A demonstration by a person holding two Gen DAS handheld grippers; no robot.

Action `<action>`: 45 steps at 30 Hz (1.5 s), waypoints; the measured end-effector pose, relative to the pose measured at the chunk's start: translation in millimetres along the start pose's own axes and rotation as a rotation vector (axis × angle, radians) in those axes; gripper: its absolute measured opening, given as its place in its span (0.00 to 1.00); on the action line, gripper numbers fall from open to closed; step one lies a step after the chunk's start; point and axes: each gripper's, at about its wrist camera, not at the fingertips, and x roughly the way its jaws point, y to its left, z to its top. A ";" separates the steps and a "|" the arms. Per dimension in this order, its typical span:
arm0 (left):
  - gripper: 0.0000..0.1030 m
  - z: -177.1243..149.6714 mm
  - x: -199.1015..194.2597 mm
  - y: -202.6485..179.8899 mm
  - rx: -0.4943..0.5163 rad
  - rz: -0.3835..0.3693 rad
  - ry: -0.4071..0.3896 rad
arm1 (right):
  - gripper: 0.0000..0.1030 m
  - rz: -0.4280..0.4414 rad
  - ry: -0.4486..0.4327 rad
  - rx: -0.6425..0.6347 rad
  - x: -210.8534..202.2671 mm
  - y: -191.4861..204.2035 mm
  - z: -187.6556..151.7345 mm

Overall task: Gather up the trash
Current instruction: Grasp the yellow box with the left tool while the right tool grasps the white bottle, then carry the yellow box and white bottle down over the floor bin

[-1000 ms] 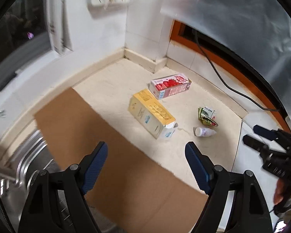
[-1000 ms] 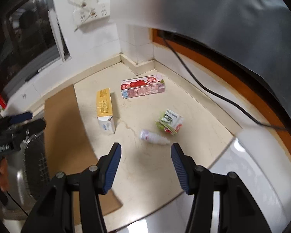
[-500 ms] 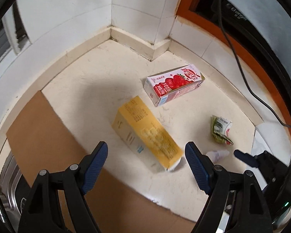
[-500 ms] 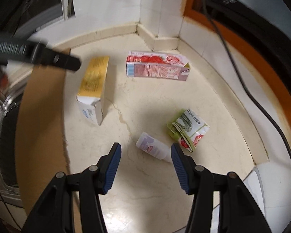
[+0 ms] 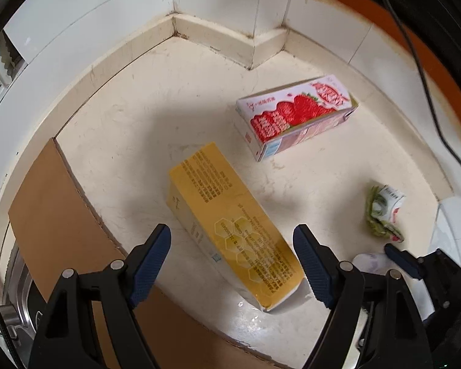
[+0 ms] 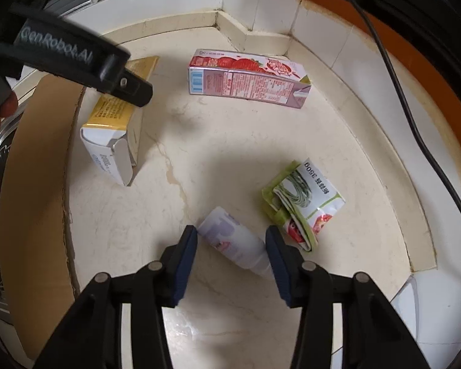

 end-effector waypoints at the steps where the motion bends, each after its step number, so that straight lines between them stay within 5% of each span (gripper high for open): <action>1: 0.78 -1.5 1.5 -0.8 0.006 0.001 0.001 | 0.45 0.003 -0.001 0.011 0.1 -1.0 0.5; 6: 0.69 -11.1 4.7 3.3 0.015 -0.007 0.009 | 0.45 0.018 0.004 0.073 -1.2 -6.3 -2.9; 8: 0.53 -14.7 6.5 6.2 0.004 -0.020 0.018 | 0.44 0.022 0.007 0.093 -1.8 -6.7 -4.3; 12: 0.42 -23.7 5.4 9.3 0.004 -0.001 0.001 | 0.44 0.017 0.008 0.128 -5.9 -4.7 -10.0; 27: 0.39 -76.7 -61.4 -14.5 0.090 -0.050 -0.120 | 0.43 -0.008 -0.036 0.209 -53.4 -1.4 -39.7; 41: 0.39 -187.2 -193.8 -38.4 0.128 -0.077 -0.269 | 0.42 0.043 -0.152 0.227 -161.4 19.0 -111.8; 42: 0.39 -198.1 -205.0 -41.7 0.127 -0.077 -0.282 | 0.23 0.052 -0.158 0.222 -169.2 21.1 -118.0; 45: 0.39 -228.2 -234.0 -52.2 0.128 -0.078 -0.317 | 0.23 0.095 -0.165 0.227 -190.6 22.9 -139.0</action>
